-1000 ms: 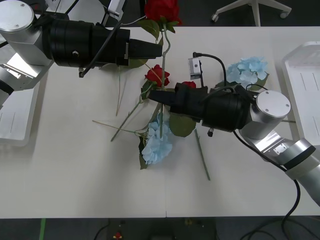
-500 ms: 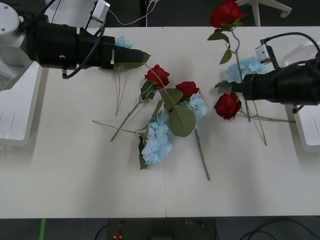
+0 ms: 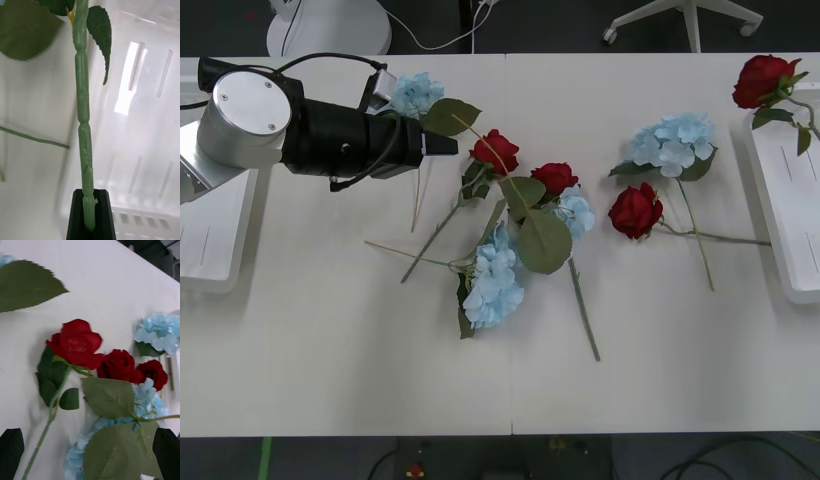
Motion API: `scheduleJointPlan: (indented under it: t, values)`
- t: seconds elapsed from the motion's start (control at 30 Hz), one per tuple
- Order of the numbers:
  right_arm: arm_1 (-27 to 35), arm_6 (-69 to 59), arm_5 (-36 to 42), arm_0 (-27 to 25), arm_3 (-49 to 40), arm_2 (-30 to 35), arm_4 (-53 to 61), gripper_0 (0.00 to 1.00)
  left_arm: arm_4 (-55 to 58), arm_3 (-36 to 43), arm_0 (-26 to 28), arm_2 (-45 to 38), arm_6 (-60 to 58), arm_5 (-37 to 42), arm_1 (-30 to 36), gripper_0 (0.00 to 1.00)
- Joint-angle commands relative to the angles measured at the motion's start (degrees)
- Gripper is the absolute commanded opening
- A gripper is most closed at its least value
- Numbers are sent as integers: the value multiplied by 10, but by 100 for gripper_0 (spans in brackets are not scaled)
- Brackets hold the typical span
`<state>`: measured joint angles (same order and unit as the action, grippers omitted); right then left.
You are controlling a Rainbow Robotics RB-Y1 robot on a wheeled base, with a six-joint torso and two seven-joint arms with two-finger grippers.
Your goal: Put the red flowers into the right box and the blue flowers into the left box
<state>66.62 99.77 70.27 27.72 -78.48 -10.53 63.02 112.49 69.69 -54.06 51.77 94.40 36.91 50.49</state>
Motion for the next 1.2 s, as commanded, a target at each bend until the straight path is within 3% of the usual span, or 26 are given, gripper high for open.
scheduleJointPlan:
  t: [0.03,0.3,0.57,0.83,1.0,1.07,1.13,1.2]
  values:
    - [30,13,0,20,40,8,-57,0,-61,-62,-57,-2,-64,-5,-33,100]
    - [-1,9,-44,20,90,8,-151,0,-189,-163,-107,-2,-173,15,-87,100]
    - [-46,10,-94,19,118,-5,-247,0,-302,-244,-162,-2,-271,125,-143,100]
    - [-46,7,-197,20,151,-95,-285,0,-415,-259,-178,-2,-346,172,-185,100]
    - [-46,15,-210,20,163,-105,-298,0,-465,-263,-178,21,-360,175,-202,100]
    - [-46,17,-210,20,163,-105,-297,12,-478,-265,-178,23,-358,174,-205,100]
    - [-46,17,-211,20,163,-104,-283,47,-493,-267,-178,28,-353,173,-209,100]
    - [-46,18,-211,20,163,-99,-273,60,-502,-268,-177,37,-352,166,-212,100]
